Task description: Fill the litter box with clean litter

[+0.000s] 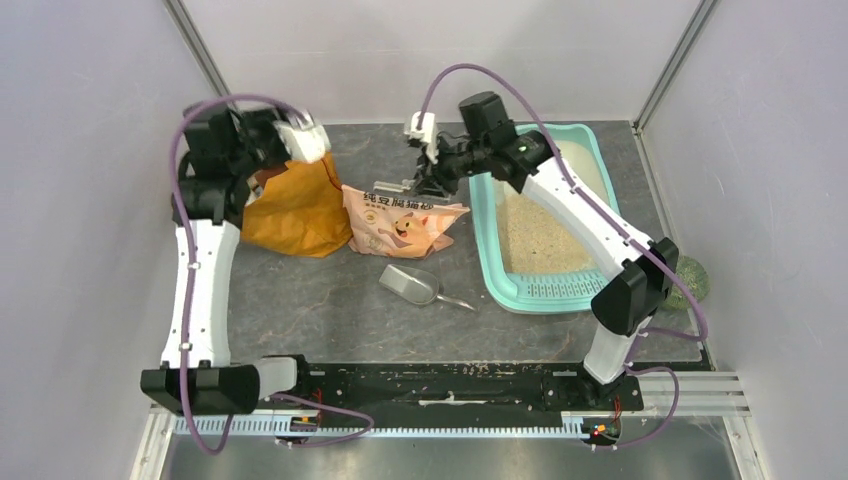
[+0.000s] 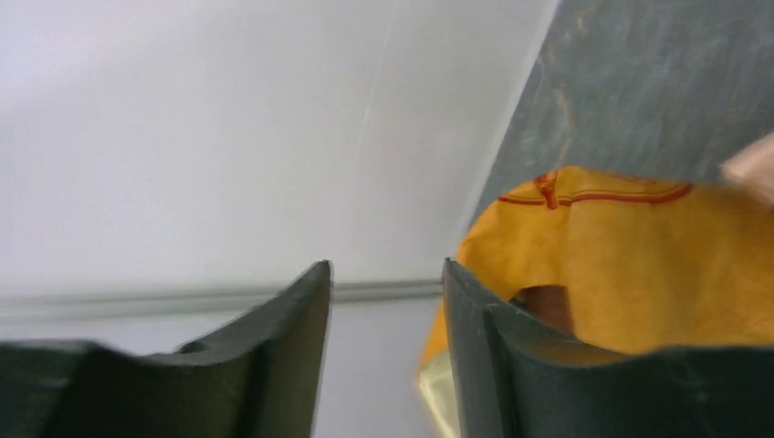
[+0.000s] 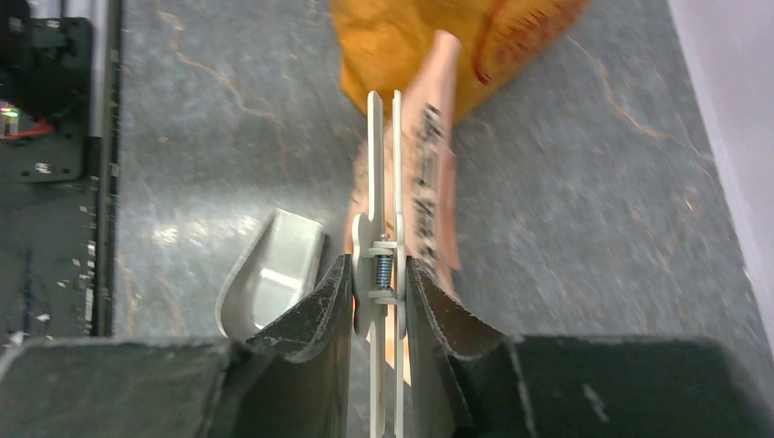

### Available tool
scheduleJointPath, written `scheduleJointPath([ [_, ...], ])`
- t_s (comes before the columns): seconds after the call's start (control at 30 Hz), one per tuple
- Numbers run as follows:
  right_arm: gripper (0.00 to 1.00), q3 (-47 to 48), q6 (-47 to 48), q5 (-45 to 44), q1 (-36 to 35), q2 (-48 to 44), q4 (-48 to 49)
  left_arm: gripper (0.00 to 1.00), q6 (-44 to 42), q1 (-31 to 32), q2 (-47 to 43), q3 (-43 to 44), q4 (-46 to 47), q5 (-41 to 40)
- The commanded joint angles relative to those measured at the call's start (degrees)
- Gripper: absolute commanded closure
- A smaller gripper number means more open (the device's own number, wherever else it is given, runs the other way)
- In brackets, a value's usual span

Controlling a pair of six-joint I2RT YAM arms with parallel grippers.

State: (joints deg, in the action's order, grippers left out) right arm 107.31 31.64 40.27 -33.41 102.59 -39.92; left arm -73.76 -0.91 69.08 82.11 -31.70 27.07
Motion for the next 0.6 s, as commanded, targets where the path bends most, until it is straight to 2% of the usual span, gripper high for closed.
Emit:
scheduleJointPath([
  [0.0, 1.0, -0.51, -3.26, -4.74, -9.55, -0.23, -0.26, 0.29, 62.77, -2.95, 6.43, 15.0, -7.03, -10.15],
  [0.03, 1.0, -0.89, -3.36, -6.17, -11.82, 0.99, 0.48, 0.27, 67.93, -3.73, 8.22, 18.85, -9.84, -11.44],
  [0.1, 1.0, -0.92, -3.47, -9.59, -17.02, 4.37, 2.06, 0.24, 72.21, -6.52, 11.36, 24.48, -15.45, -12.37],
  [0.2, 1.0, -0.67, -5.19, -13.86, -23.43, 10.14, 6.82, 0.21, 77.51, -11.06, 13.79, 29.26, -19.99, -7.9],
  [0.37, 1.0, 0.14, -7.66, -19.98, -30.23, 19.12, 14.05, 0.15, 79.07, -13.94, 11.63, 27.47, -20.51, -6.27],
  [0.57, 1.0, 2.81, -8.97, -22.19, -32.16, 26.35, 18.79, 0.12, 78.13, -13.93, 9.94, 23.95, -20.3, -3.96],
])
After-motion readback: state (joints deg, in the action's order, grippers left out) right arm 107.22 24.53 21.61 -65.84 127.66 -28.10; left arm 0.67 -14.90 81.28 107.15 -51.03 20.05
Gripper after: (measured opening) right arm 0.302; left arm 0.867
